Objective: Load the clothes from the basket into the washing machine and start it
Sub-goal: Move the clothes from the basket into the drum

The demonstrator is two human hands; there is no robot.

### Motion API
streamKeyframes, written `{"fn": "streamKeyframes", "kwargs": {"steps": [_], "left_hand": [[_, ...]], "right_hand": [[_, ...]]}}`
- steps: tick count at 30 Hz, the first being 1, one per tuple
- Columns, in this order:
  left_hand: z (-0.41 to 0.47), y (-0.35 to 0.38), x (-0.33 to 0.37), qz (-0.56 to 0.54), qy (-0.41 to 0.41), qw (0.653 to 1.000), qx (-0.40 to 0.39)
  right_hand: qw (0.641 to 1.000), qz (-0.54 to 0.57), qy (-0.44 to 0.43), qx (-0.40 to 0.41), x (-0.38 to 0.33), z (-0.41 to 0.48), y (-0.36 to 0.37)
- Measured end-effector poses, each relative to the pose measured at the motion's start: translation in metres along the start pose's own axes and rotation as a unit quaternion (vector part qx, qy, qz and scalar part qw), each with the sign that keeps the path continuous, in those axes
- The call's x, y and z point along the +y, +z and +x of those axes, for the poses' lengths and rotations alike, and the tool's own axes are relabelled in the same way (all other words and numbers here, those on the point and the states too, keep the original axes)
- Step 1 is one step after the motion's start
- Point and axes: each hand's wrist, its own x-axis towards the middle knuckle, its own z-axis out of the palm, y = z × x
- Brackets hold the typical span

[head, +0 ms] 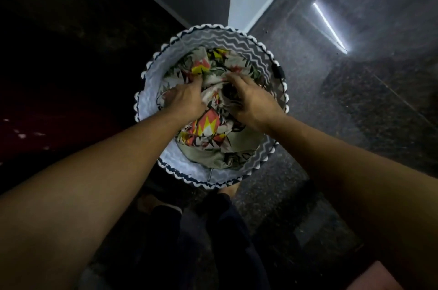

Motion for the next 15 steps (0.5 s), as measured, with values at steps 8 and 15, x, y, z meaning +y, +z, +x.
{"fn": "streamKeyframes", "kwargs": {"steps": [8,15], "left_hand": [[-0.037,-0.022,0.034,-0.423,0.102,0.890,-0.139],[-0.051,-0.036,-0.006,-0.365,-0.038,0.930,0.002]], "right_hand": [[1.000,0.001,-0.003,-0.012,0.011,0.011,0.004],[0.844,0.503,0.160,0.090,-0.036,-0.002,-0.031]]}}
